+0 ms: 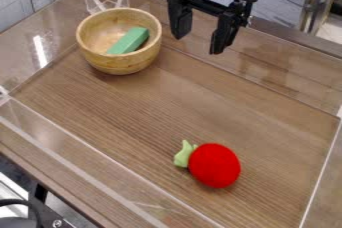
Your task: Move the red fruit to the left
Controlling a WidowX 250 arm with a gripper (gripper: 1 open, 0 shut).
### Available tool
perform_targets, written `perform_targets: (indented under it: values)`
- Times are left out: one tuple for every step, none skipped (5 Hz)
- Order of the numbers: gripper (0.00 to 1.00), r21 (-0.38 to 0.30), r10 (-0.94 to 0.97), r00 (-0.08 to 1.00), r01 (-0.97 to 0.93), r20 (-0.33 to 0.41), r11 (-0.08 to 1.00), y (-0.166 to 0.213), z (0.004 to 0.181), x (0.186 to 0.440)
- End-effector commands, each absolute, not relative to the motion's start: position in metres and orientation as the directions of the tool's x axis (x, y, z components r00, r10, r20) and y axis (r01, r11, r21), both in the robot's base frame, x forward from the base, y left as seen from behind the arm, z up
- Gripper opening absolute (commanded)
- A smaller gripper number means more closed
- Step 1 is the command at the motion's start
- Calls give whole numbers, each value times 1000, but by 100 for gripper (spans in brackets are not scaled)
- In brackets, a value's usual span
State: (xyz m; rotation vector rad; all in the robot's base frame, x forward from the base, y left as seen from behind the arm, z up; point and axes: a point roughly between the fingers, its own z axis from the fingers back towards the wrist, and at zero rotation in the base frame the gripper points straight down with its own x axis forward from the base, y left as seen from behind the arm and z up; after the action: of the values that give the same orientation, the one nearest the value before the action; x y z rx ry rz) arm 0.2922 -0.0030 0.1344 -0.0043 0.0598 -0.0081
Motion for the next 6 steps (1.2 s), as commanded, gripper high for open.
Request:
perform_targets:
  values:
    - [100, -9, -52, 995, 51, -81, 999, -5, 130, 278]
    - [100, -9, -86, 992, 86, -95, 996, -21, 117, 263]
    - [100, -11, -84, 993, 83, -89, 996, -49, 119, 245]
    - [100, -15, -68, 994, 67, -85, 998, -77, 121, 232]
    - [100, -14, -66, 994, 65, -82, 998, -90, 109, 220]
    - [100, -13, -58, 995, 57, -75, 998, -90, 94, 215]
